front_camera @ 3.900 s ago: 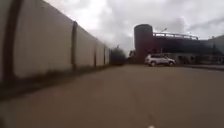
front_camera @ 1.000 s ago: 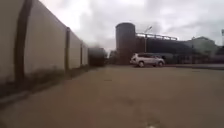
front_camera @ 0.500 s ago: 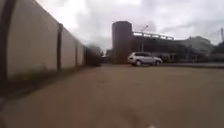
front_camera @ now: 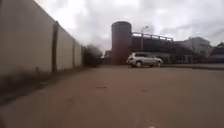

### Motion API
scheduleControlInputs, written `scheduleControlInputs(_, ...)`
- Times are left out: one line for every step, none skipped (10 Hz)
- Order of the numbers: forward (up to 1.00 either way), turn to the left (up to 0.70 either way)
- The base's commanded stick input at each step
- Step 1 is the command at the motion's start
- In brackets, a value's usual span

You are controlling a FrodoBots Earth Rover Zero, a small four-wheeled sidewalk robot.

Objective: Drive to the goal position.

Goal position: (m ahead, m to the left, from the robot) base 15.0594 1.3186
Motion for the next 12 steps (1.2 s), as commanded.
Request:
scheduleControlInputs(0.85, 0.04)
scheduleControlInputs(0.85, 0.04)
scheduleControlInputs(0.85, 0.04)
scheduleControlInputs(0.85, 0.05)
scheduleControlInputs(0.85, 0.05)
scheduleControlInputs(0.85, 0.05)
scheduleControlInputs(0.85, 0.05)
scheduleControlInputs(0.85, 0.05)
scheduleControlInputs(0.85, 0.05)
scheduleControlInputs(0.85, 0.04)
scheduleControlInputs(0.85, 0.04)
scheduleControlInputs(0.85, 0.04)
